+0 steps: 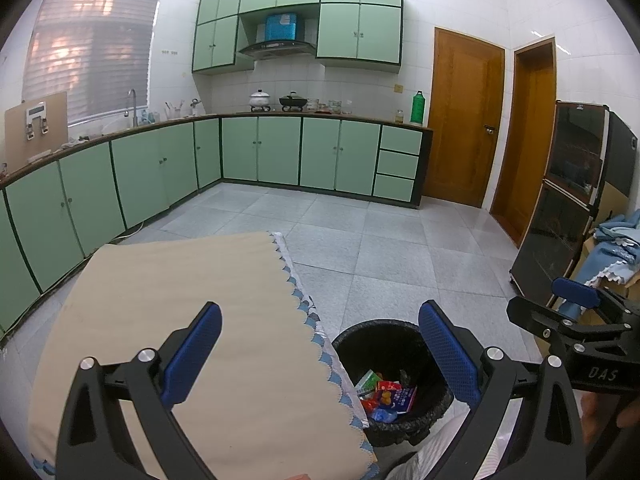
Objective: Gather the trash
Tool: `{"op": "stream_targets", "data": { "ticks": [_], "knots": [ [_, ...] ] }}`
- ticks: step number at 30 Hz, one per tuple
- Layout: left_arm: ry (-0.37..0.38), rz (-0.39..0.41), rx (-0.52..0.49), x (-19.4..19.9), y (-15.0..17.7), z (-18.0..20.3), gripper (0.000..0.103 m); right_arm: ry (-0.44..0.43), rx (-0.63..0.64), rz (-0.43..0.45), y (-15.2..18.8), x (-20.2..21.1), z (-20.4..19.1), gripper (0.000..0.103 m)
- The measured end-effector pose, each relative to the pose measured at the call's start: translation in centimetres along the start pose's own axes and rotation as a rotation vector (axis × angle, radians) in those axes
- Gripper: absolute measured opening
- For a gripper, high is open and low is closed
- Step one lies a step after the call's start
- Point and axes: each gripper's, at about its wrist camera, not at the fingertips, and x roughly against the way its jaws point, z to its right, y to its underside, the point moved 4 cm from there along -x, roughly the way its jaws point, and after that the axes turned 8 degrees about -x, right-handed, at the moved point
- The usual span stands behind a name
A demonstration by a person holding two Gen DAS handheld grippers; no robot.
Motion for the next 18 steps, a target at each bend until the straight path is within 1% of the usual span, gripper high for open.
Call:
{"op": "stream_targets", "data": {
  "ticks": [18],
  "knots": [
    [-0.005, -0.010, 0.002, -0.40, 0.20, -0.46, 0.097, -0.001, 0.008, -0.009, 0.10, -0.68, -0.09, 0.098]
  ]
}}
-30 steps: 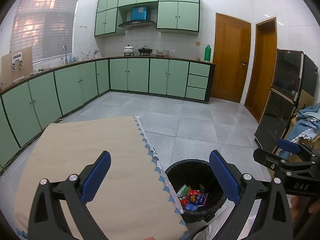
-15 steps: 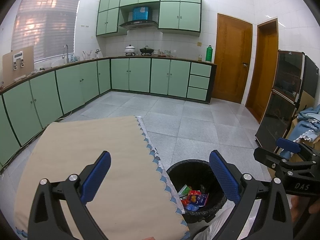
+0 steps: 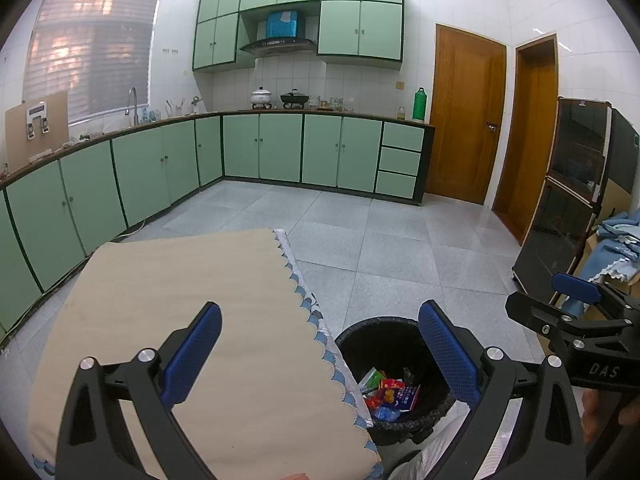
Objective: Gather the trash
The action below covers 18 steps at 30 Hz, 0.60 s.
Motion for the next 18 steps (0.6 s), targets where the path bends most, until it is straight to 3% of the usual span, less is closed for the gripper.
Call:
{"op": "stream_targets", "data": {
  "ticks": [18],
  "knots": [
    [-0.004, -0.012, 0.006, -0.5, 0.2, -0.6, 0.097, -0.010, 0.008, -0.012, 0.2, -1.2, 0.0, 0.098]
  ]
}}
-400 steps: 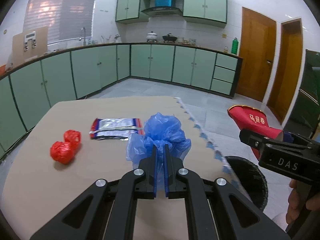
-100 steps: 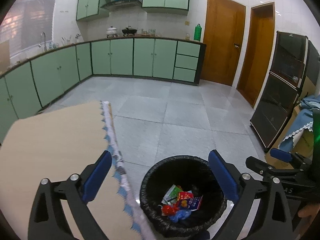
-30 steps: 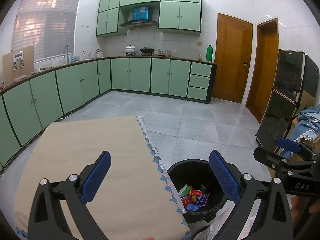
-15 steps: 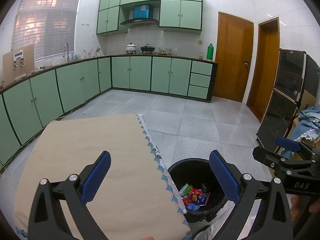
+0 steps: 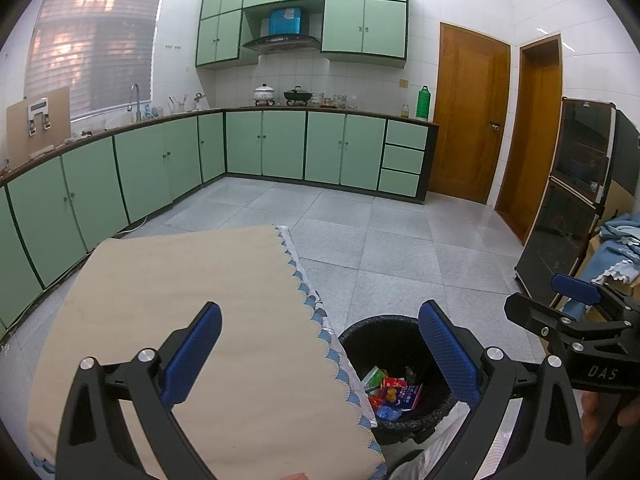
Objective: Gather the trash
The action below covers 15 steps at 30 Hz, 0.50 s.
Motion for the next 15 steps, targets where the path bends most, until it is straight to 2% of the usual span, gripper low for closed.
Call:
{"op": "stream_targets", "data": {
  "ticks": [15],
  "knots": [
    [-0.004, -0.001, 0.005, -0.06, 0.18, -0.59, 0.097, -0.005, 0.004, -0.002, -0.06, -0.11, -0.02, 0.098]
  ]
}}
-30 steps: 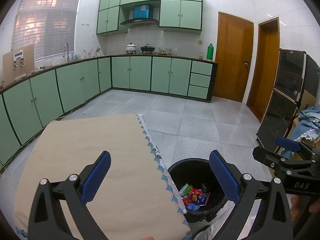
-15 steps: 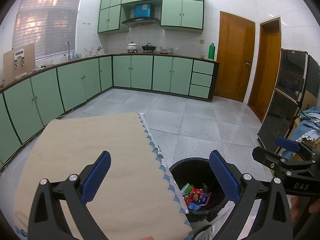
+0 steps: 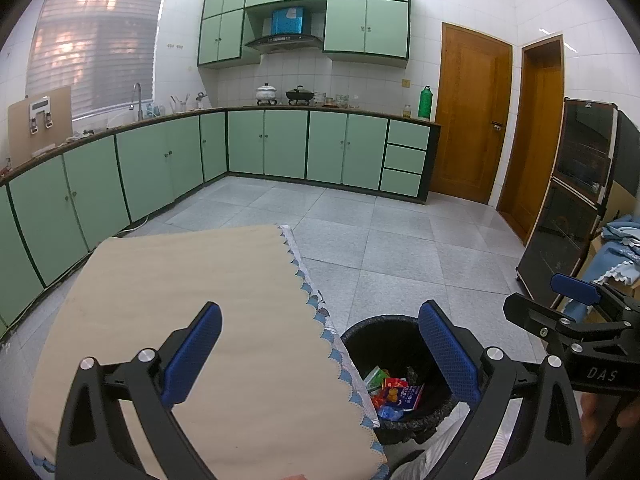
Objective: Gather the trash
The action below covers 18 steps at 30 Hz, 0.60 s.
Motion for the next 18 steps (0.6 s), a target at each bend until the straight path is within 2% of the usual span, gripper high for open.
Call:
{"op": "stream_targets", "data": {
  "ticks": [18],
  "knots": [
    [-0.006, -0.004, -0.006, 0.08, 0.00, -0.58, 0.097, -0.005, 0.003, -0.001, -0.27, -0.22, -0.09, 0.098]
  ]
}}
